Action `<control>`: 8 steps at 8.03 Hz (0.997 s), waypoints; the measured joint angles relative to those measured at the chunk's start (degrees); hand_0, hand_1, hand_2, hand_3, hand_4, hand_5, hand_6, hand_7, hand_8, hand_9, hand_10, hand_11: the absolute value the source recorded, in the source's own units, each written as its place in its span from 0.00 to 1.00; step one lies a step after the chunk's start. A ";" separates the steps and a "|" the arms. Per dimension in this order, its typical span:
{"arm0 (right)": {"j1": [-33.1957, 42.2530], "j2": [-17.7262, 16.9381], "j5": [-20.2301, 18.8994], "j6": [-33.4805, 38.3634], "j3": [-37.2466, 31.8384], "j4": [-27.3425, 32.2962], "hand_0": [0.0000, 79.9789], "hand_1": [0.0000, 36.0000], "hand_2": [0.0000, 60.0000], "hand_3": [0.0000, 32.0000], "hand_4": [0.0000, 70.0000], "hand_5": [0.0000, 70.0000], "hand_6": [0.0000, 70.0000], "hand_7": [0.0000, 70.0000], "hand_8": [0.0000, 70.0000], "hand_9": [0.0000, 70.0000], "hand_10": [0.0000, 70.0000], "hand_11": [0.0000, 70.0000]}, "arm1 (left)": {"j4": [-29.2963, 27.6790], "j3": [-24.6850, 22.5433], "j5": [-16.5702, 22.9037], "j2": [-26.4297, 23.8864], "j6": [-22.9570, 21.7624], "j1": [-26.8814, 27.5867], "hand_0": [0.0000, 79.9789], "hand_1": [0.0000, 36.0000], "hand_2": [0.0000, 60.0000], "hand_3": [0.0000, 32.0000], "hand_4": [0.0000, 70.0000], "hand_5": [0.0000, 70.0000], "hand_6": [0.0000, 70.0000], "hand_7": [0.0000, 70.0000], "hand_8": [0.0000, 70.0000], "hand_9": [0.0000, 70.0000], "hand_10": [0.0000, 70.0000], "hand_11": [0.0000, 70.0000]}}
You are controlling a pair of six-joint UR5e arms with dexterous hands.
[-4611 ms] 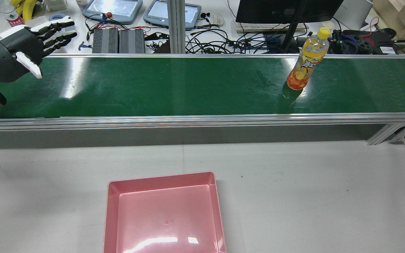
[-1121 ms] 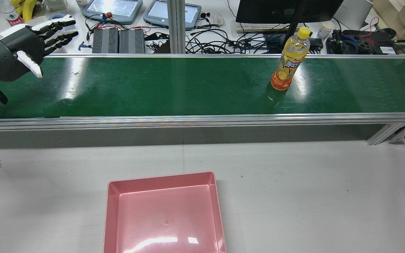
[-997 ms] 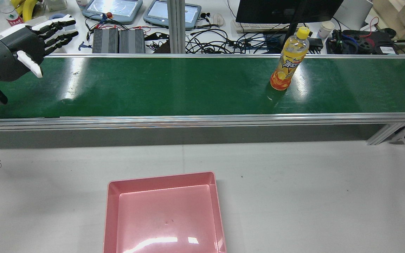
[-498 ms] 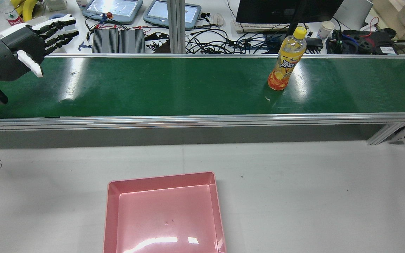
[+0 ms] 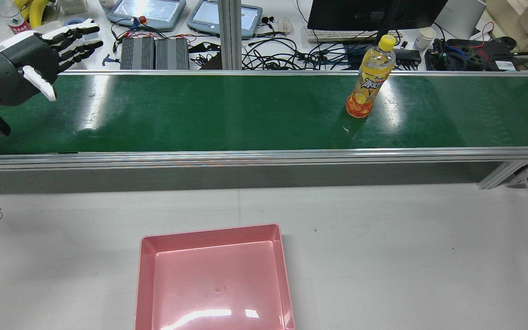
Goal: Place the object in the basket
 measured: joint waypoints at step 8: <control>0.00 0.00 0.00 0.00 -0.01 0.00 0.00 0.00 0.00 0.00 0.00 0.00 0.00 0.00 0.00 0.00 0.00 0.00 | 0.11 -0.18 0.00 -0.17 0.05 0.06 0.75 0.07 0.00 0.07 0.18 0.24 0.01 0.01 0.13 0.17 0.03 0.07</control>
